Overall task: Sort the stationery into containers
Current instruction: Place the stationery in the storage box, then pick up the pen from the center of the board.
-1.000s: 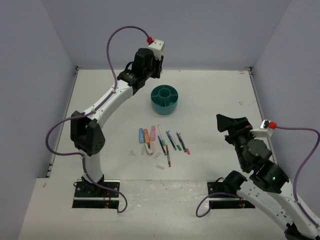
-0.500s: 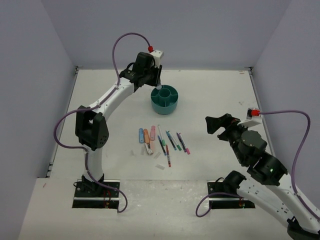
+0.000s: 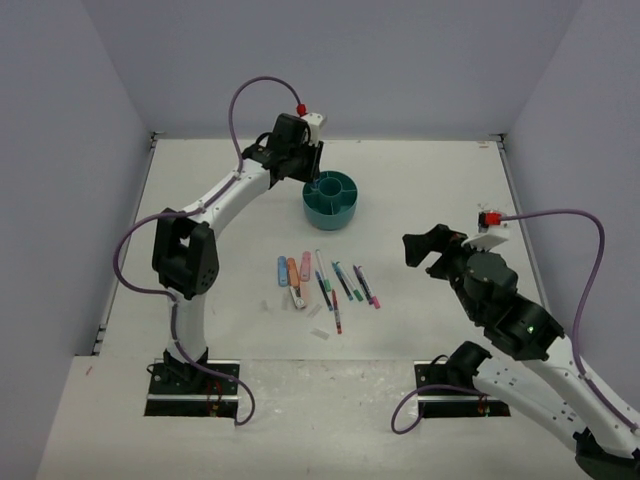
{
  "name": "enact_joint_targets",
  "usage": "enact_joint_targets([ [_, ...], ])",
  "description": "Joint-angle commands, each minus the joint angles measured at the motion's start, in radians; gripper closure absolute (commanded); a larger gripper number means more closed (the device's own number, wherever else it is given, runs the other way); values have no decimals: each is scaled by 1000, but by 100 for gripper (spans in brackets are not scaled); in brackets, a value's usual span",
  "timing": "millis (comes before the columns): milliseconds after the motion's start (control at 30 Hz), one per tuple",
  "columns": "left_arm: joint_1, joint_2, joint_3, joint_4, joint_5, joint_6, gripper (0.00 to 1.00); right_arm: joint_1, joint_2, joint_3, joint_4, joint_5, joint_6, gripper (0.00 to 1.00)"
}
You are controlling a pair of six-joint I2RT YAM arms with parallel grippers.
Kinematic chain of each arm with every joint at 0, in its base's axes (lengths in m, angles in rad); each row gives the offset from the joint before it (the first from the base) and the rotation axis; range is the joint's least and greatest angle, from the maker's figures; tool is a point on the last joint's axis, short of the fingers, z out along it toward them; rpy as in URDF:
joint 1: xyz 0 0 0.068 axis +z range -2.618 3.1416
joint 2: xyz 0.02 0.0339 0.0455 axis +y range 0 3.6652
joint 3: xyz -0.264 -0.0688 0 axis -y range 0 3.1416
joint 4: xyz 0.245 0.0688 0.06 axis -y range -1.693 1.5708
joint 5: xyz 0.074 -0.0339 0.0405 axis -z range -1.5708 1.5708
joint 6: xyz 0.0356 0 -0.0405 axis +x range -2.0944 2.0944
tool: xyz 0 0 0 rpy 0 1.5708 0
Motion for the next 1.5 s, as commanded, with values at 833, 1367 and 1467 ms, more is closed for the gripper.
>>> enact_joint_targets([
  [833, 34, -821, -694, 302, -1, -410, 0, -159, 835, 183, -29, -386, -288, 38],
  [1367, 39, -1261, -948, -32, -185, -238, 0, -79, 1005, 171, 6, -406, -305, 73],
  [1467, 39, -1286, -981, -48, -149, -205, 0, -68, 1047, 199, -14, -400, -308, 73],
])
